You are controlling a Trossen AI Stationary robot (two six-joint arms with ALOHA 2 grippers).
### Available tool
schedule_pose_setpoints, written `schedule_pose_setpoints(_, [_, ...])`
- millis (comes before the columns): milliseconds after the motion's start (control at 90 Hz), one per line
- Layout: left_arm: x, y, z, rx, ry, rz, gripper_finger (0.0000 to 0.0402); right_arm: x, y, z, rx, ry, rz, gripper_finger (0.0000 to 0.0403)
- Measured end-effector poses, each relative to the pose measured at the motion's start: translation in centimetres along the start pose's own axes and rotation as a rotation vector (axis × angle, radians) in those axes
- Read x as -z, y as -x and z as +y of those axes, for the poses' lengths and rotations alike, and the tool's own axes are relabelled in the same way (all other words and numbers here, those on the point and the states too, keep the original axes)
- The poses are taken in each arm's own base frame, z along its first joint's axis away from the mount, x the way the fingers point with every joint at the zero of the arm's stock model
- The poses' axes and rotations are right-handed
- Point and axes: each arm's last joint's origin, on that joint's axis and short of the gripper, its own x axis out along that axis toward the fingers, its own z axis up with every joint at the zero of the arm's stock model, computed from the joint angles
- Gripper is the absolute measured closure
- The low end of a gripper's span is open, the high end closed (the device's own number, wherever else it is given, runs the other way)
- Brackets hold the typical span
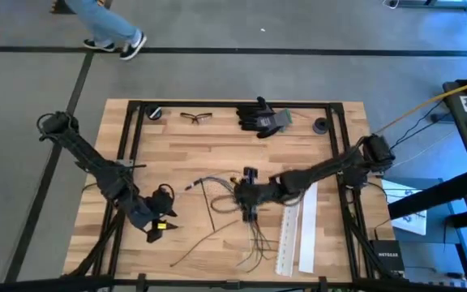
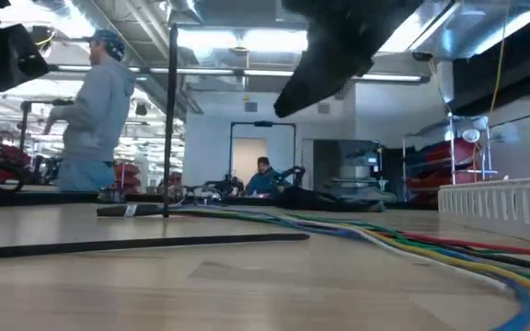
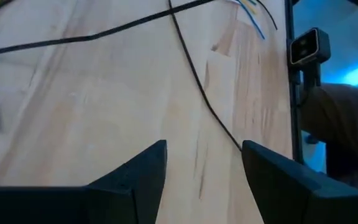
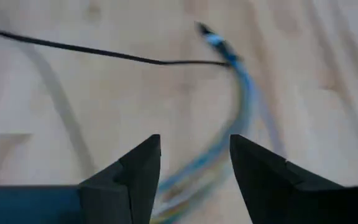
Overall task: Ziptie cables
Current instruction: Wrap the zip tie on the cables
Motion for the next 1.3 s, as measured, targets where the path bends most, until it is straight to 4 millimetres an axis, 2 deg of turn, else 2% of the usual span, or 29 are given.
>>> schedule_pose_setpoints(167, [0.4, 0.2, -0.4, -0.006, 0.011, -0.025, 0.0208, 0.6, -0.2, 2.5, -0.058, 0.023, -0.067, 0.0223])
schedule_pose_setpoints(356, [1.4, 0.4, -1.1, 0.016, 0.068, -0.016, 0.0208, 1.3, -1.4, 4.2, -0.088, 0.032, -0.081, 0.0224])
schedule_pose_setpoints(556, [3.3, -0.9, -2.3, 0.018, 0.119, 0.034, 0.0208, 1.7, -2.7, 5.5, -0.130, 0.024, -0.132, 0.0224])
schedule_pose_setpoints(844, [5.8, -3.1, -4.1, 0.059, 0.128, 0.069, 0.0208, 2.0, -5.7, 6.7, -0.203, -0.003, -0.226, 0.0224])
schedule_pose_setpoints(1022, [6.8, -2.9, -4.5, 0.066, 0.115, 0.093, 0.0208, 1.3, -7.6, 7.6, -0.226, 0.013, -0.239, 0.0224])
schedule_pose_setpoints(1300, [7.0, -2.7, -4.6, 0.062, 0.104, 0.075, 0.0208, 0.5, -11.7, 9.4, -0.233, 0.094, -0.221, 0.0224])
